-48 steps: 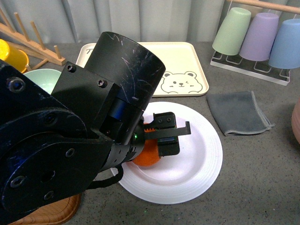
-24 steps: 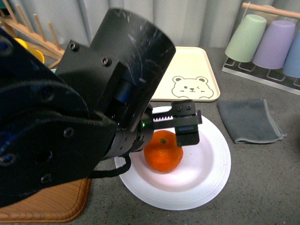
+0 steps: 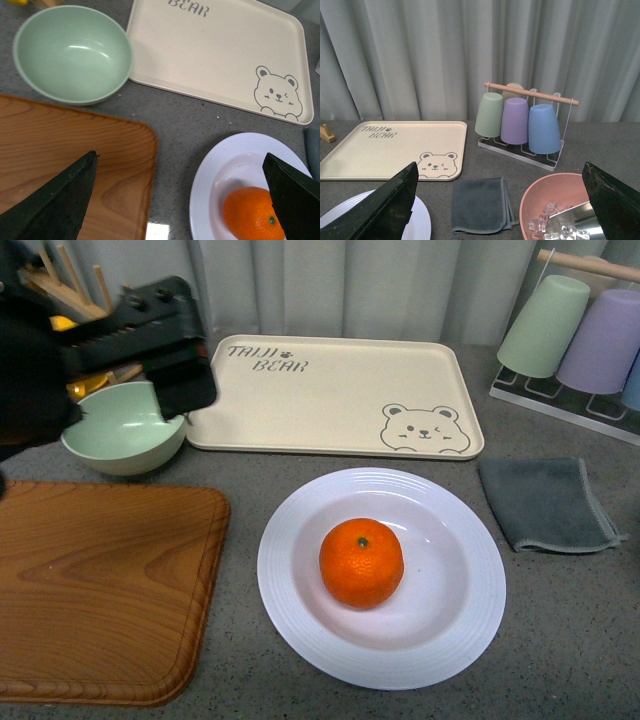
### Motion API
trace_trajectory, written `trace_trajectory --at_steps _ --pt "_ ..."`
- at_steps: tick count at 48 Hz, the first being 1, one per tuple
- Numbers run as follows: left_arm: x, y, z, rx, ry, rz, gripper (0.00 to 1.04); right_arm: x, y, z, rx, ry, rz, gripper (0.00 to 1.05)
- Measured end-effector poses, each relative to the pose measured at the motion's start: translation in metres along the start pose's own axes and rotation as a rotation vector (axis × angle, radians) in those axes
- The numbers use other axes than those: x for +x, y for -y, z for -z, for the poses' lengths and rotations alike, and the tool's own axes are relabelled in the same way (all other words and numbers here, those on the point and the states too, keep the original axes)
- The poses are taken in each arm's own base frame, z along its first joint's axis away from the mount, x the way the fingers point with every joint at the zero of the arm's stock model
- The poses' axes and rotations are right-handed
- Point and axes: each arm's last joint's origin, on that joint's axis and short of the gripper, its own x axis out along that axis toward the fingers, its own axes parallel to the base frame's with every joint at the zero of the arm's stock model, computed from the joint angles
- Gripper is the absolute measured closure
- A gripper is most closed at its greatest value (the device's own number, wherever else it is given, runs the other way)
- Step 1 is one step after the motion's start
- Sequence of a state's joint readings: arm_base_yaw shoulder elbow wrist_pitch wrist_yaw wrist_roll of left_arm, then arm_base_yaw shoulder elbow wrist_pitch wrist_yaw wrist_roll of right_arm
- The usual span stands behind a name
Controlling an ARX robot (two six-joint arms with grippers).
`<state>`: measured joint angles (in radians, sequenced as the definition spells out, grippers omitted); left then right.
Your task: Place orange and plate with both arms
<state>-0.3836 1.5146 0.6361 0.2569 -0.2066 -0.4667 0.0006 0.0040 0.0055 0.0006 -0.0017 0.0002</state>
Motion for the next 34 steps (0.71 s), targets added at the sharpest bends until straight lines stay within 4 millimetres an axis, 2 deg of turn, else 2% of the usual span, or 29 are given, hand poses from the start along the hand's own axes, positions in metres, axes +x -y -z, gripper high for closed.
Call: trace_trajectory --at_steps 8,19,25,34 --pt "-0.048 -0.029 0.005 -0.021 0.061 -0.041 0.06 0.0 0.0 0.0 0.0 0.0 0.0 0.09" --pt "-0.092 -0.046 0.027 -0.054 0.076 -0.018 0.06 0.0 0.0 0.0 0.0 0.0 0.0 0.09" --pt "-0.105 -0.051 0.037 -0.069 0.096 -0.01 0.06 0.0 0.0 0.0 0.0 0.0 0.0 0.09" --pt "-0.108 -0.052 0.036 -0.079 0.111 -0.005 0.06 0.0 0.0 0.0 0.0 0.0 0.0 0.09"
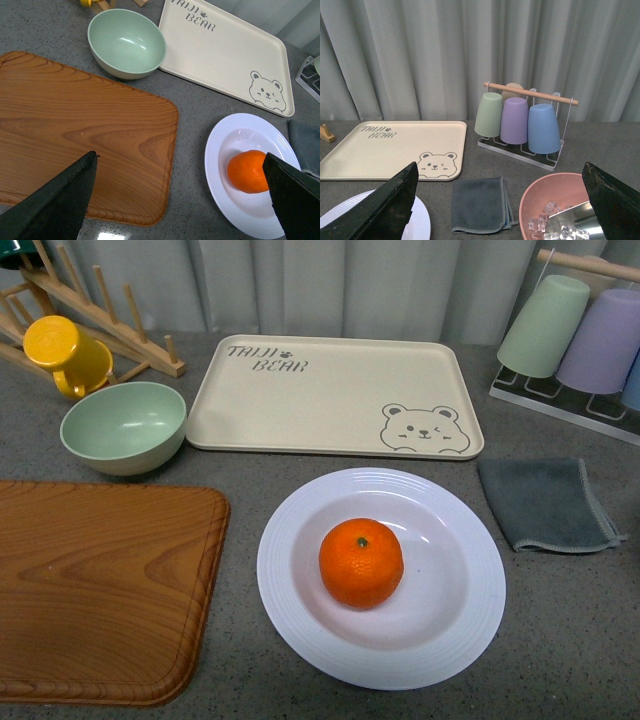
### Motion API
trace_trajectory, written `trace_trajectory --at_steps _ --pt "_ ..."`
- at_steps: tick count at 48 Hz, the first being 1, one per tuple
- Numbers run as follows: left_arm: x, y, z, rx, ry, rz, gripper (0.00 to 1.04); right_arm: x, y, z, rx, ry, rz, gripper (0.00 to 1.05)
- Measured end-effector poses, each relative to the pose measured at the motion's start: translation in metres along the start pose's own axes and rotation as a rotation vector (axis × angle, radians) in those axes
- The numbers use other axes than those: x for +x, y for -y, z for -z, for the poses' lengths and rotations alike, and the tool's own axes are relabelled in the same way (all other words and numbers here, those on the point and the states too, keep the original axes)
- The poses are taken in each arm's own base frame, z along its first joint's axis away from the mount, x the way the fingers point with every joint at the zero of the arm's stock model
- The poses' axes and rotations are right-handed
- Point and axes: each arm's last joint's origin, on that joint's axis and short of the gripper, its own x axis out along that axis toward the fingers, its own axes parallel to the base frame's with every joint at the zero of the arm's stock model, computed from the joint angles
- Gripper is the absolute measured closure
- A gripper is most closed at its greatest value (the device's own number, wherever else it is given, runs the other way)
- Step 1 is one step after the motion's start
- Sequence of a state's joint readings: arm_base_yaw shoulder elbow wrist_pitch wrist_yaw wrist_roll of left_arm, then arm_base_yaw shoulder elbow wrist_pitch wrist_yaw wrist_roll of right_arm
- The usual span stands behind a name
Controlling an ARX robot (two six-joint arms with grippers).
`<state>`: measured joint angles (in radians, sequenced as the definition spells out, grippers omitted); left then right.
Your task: Place orange and plate with both arms
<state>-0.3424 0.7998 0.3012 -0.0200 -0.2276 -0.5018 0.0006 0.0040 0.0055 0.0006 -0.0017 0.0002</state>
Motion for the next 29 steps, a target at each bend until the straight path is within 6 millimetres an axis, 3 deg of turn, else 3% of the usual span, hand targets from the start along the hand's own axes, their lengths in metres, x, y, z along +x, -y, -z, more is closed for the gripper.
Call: trace_trajectory --at_steps 6,10,13,17,26,29 --pt "0.003 -0.001 0.003 0.041 0.062 -0.012 0.1 0.0 0.0 0.0 0.0 0.0 0.0 0.09" --pt "0.002 -0.015 0.013 0.185 0.348 0.031 0.3 0.0 0.0 0.0 0.0 0.0 0.0 0.09" --pt "-0.006 -0.018 0.007 0.246 0.467 0.044 0.42 0.0 0.0 0.0 0.0 0.0 0.0 0.09" --pt "-0.012 -0.023 0.004 0.286 0.514 0.04 0.57 0.0 0.0 0.0 0.0 0.0 0.0 0.09" --pt "-0.018 -0.036 0.009 0.328 0.522 0.031 1.0 0.0 0.0 0.0 0.0 0.0 0.0 0.09" --pt "-0.021 -0.038 0.008 0.33 0.529 0.028 1.01 0.0 0.0 0.0 0.0 0.0 0.0 0.09"
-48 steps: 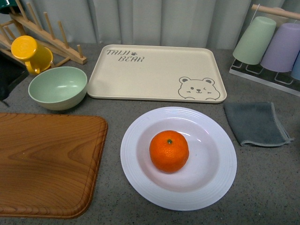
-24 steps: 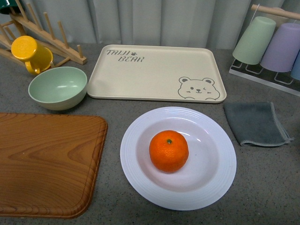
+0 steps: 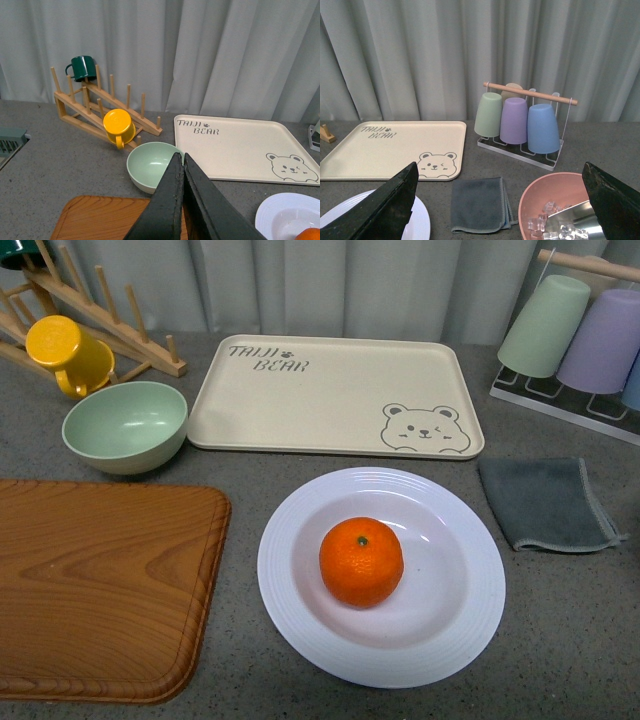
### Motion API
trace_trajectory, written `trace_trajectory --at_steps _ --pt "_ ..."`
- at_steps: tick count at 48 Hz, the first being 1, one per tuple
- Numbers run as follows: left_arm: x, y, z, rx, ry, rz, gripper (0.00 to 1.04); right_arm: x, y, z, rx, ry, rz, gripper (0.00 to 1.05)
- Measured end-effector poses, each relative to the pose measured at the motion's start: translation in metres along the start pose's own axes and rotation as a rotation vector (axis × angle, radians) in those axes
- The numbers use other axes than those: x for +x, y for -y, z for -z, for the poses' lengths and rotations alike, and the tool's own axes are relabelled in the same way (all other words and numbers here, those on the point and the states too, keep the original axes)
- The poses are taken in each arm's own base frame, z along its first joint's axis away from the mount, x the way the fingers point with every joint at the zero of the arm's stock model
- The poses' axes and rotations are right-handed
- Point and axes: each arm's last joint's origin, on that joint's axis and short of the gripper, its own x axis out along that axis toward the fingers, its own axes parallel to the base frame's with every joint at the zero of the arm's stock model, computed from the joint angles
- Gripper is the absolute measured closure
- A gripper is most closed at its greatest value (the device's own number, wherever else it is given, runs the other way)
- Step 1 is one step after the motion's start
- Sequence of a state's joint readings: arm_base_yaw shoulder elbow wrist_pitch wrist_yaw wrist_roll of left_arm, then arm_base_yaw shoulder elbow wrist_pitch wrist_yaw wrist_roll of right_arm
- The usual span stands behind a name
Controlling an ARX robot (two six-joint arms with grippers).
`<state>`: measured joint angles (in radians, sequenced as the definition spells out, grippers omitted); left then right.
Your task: Place orange and plate with both arms
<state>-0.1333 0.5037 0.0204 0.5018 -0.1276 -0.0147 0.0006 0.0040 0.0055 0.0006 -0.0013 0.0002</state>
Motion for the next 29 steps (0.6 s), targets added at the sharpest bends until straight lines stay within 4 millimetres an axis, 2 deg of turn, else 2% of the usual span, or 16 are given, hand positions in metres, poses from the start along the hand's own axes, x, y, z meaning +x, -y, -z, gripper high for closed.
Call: trace_trajectory --at_steps 8,29 --pt "-0.007 -0.013 -0.002 0.009 0.003 -0.011 1.01 0.0 0.0 0.0 0.0 0.0 0.0 0.09" --pt "-0.018 -0.013 -0.002 0.009 0.006 -0.004 1.01 0.0 0.0 0.0 0.0 0.0 0.0 0.09"
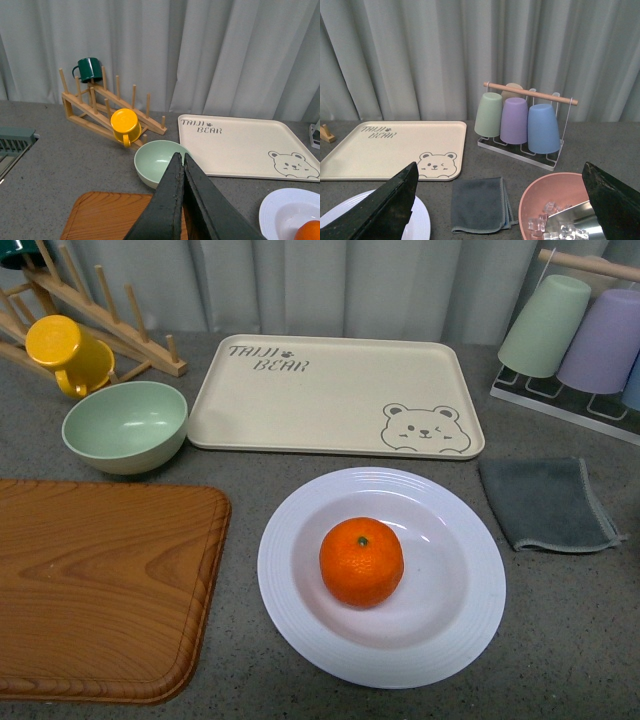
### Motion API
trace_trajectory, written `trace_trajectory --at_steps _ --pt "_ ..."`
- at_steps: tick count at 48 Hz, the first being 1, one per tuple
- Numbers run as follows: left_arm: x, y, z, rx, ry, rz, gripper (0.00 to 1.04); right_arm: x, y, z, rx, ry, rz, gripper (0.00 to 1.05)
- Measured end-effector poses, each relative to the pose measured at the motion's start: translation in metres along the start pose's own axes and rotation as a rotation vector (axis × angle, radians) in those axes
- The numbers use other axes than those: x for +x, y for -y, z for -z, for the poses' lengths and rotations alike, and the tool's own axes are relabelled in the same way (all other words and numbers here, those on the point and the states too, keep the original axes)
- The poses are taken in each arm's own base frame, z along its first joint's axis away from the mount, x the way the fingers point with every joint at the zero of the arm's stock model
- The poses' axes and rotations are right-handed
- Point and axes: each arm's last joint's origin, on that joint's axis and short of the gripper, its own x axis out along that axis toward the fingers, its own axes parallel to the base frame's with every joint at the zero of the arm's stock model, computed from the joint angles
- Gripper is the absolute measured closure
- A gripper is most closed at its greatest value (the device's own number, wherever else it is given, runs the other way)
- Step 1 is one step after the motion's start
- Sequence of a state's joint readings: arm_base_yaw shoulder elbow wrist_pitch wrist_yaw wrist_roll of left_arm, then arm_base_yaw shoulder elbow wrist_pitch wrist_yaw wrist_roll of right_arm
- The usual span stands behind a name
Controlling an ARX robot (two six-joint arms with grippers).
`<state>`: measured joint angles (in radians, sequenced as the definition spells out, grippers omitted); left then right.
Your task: Place orange and plate with both arms
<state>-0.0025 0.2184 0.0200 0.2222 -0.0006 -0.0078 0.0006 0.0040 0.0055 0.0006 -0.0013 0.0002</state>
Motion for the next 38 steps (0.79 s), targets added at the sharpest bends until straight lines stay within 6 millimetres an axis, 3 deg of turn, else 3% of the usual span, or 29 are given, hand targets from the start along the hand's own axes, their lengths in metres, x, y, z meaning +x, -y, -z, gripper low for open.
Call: trace_trajectory --at_steps 22,32,38 --pt "-0.014 0.0 0.003 0.0 -0.008 0.001 1.0 0.0 0.0 0.0 0.0 0.0 0.0 0.09" --pt "-0.014 0.0 0.003 0.0 -0.008 0.001 0.68 0.0 0.0 0.0 0.0 -0.002 0.0 0.09" --pt "-0.014 0.0 0.003 0.0 -0.007 0.001 0.41 0.007 0.0 0.013 -0.082 -0.251 0.024 0.09"
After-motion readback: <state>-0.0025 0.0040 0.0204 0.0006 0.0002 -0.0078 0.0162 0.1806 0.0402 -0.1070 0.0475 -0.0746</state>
